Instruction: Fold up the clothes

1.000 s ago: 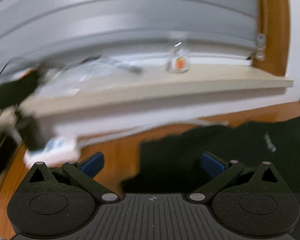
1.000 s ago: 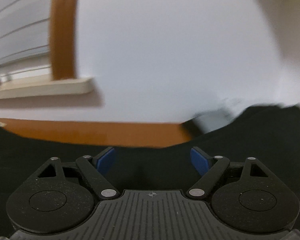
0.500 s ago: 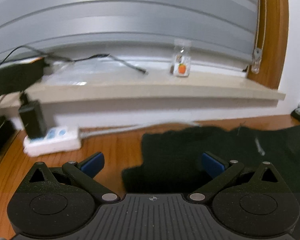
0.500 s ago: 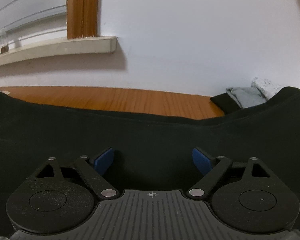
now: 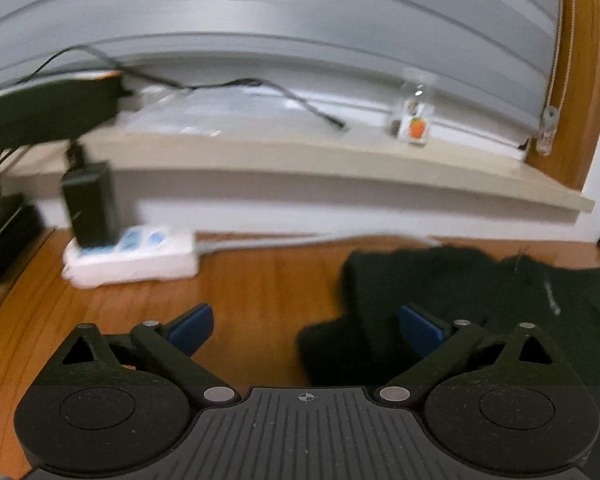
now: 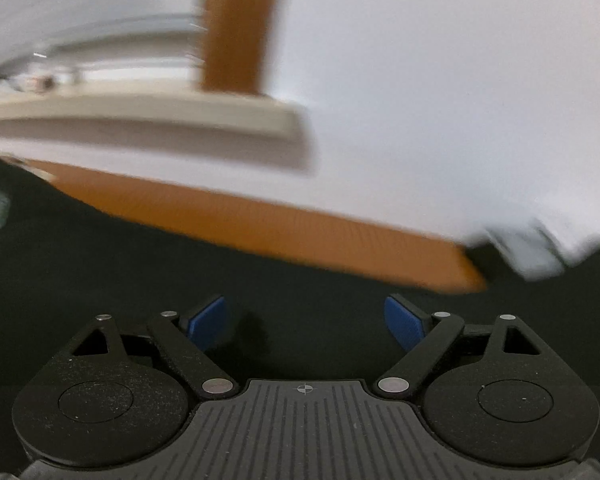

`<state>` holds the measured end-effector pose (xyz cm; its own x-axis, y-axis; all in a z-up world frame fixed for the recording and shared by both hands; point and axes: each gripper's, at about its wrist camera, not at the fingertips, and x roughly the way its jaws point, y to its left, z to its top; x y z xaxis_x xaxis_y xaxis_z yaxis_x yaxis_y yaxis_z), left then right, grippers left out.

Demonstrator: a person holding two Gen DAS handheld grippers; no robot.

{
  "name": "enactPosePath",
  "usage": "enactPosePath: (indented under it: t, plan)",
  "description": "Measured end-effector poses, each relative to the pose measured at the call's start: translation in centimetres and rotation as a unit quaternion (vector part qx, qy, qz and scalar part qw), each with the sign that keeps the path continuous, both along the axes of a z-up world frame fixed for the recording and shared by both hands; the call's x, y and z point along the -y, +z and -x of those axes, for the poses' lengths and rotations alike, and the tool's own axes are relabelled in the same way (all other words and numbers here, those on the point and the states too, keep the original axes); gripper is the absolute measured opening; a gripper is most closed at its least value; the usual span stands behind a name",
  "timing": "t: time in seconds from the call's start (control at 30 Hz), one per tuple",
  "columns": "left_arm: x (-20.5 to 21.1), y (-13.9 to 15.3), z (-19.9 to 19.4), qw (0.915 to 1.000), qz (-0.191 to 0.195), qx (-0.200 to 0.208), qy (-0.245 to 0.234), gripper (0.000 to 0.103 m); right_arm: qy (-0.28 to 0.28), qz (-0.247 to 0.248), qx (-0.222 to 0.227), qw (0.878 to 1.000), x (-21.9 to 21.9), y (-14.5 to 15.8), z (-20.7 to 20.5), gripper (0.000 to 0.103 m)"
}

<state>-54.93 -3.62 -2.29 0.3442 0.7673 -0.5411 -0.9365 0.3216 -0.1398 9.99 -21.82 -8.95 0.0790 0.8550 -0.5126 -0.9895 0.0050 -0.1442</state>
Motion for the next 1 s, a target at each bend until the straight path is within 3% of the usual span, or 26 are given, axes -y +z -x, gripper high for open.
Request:
enactPosePath:
  t: [0.1,0.17,0.27,0.4,0.53,0.67,0.73,0.77,0.83,0.87,1.0]
  plan:
    - [-0.1,-0.7,1.5,0.9999,0.011,0.010,-0.008,0.088,0.092,0.000,-0.017,0.996,-3.9,1.3,7.5,0.083]
    - [-0.4,-1.0,2.1,0.9997,0.020,0.007,-0.015,0.072,0.155,0.001,-0.029,0.987,-6.6,2.0,12.8,0.083]
    - [-0.9,-1.4,2.7,0.9995,0.027,0.004,-0.018,0.069,0.250,0.002,-0.046,0.967,-10.8,3.1,20.9,0.083]
    - [-0.9,-1.7,3.4,0.9991,0.031,0.010,-0.026,0.068,0.360,0.024,-0.052,0.931,-14.4,3.0,31.1,0.083]
    - [0.0,-1.1,3.9,0.9993,0.021,0.020,-0.024,0.070,0.416,0.061,-0.023,0.907,-17.2,2.4,38.0,0.083]
    - [1.4,-0.9,4.6,0.9987,0.012,0.047,-0.014,0.077,0.444,0.127,-0.034,0.886,-19.5,1.4,40.9,0.079]
    - [1.9,-0.9,4.6,0.9984,0.011,0.055,-0.009,0.078,0.458,0.148,-0.046,0.875,-19.5,1.4,41.2,0.061]
    - [2.1,-0.9,4.6,0.9984,0.010,0.056,-0.006,0.079,0.468,0.156,-0.056,0.868,-19.2,1.4,41.0,0.044]
    - [2.5,-0.9,4.4,0.9979,0.008,0.064,-0.007,0.081,0.478,0.146,-0.047,0.865,-18.1,1.7,40.9,0.034]
    - [2.6,-0.9,4.3,0.9974,0.007,0.071,-0.010,0.082,0.481,0.137,-0.039,0.865,-17.5,1.9,40.9,0.025]
    - [3.2,-0.4,3.5,0.9946,-0.010,0.094,-0.043,0.089,0.489,0.061,-0.048,0.869,-14.1,3.8,39.5,0.018]
